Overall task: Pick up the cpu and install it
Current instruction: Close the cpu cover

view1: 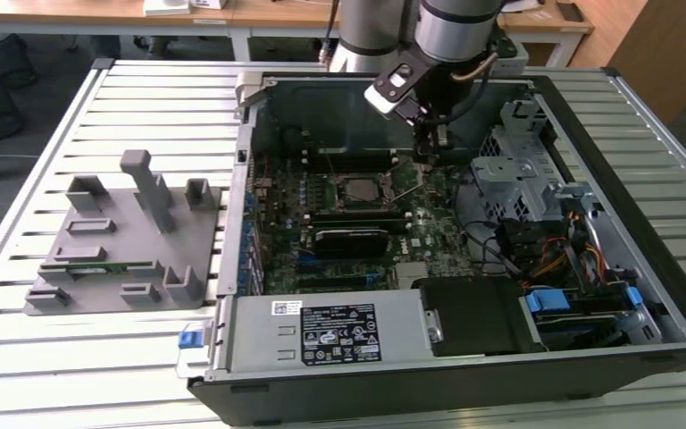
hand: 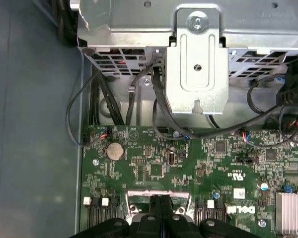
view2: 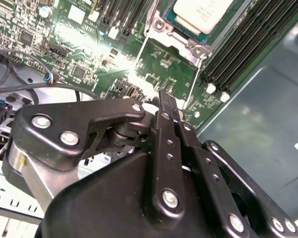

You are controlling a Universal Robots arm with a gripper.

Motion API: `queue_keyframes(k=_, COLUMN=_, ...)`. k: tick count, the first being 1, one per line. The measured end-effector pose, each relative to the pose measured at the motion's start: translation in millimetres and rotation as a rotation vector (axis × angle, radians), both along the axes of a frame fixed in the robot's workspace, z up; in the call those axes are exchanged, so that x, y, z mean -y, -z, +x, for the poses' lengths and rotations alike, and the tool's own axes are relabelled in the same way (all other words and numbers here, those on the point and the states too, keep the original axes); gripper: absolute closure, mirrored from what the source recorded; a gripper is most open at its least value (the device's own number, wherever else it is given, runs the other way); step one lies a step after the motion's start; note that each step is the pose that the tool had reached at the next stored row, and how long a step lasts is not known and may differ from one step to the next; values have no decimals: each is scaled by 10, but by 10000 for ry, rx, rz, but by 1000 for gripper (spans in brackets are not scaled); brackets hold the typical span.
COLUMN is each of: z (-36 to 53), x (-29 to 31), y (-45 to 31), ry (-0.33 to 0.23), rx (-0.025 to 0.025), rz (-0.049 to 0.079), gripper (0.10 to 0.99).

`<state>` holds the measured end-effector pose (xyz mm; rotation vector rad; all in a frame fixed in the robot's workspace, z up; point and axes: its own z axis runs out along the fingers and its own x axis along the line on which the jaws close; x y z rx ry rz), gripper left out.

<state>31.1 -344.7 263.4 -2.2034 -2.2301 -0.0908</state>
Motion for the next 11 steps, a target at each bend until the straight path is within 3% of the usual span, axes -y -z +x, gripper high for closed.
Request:
queue_keyframes(k=8, z=84, x=0, y=42, ry=-1, rx=-39, rz=1, gripper=980)
queue_keyframes(k=11, z=119, x=0, y=53, ry=-1, rx=-83, rz=0, gripper=980)
